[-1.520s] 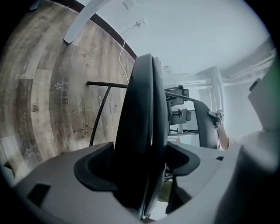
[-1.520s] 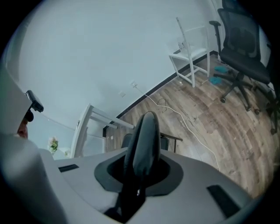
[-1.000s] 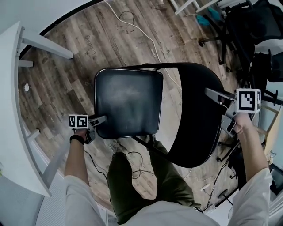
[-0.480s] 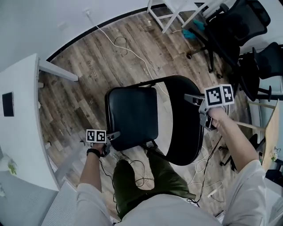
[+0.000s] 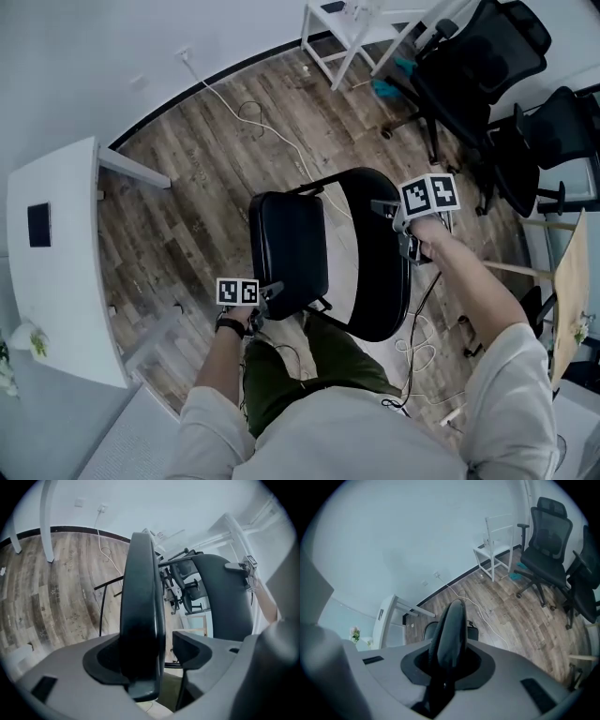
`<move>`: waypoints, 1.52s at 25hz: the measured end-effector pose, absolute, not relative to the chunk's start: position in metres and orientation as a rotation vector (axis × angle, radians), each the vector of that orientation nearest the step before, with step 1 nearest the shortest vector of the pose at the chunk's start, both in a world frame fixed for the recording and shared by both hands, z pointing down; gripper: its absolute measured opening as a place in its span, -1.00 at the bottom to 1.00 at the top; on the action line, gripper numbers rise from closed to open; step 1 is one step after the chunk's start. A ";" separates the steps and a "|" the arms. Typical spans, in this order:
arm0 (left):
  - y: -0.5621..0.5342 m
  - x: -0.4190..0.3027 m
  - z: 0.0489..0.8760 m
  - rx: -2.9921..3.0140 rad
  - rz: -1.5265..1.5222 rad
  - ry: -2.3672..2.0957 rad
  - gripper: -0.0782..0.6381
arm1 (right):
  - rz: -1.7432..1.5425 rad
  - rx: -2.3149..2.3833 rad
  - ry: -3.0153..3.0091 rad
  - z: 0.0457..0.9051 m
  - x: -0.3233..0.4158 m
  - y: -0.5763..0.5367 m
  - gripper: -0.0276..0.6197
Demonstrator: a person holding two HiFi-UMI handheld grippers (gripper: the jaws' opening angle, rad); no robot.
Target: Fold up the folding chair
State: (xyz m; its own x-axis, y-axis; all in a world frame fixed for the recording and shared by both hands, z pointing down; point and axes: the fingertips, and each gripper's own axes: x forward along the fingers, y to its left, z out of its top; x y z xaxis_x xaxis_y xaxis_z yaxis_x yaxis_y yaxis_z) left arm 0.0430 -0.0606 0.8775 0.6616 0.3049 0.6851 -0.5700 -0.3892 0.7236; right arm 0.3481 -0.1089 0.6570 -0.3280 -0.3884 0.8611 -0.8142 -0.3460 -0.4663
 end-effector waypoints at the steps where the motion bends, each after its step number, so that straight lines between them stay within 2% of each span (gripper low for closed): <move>1: -0.054 0.054 0.870 1.738 0.953 -0.211 0.10 | 1.718 1.566 -1.537 0.654 0.352 -0.107 -0.68; 17: 0.036 0.188 0.795 1.792 0.942 -0.020 0.24 | 1.687 1.594 -1.453 0.623 0.378 -0.086 -0.65; 29: 0.082 0.228 0.790 1.947 1.167 0.298 0.33 | 1.699 1.606 -1.427 0.619 0.386 -0.079 -0.62; 38: 0.115 0.244 0.795 2.095 1.488 0.618 0.40 | 1.707 1.608 -1.415 0.617 0.395 -0.073 -0.60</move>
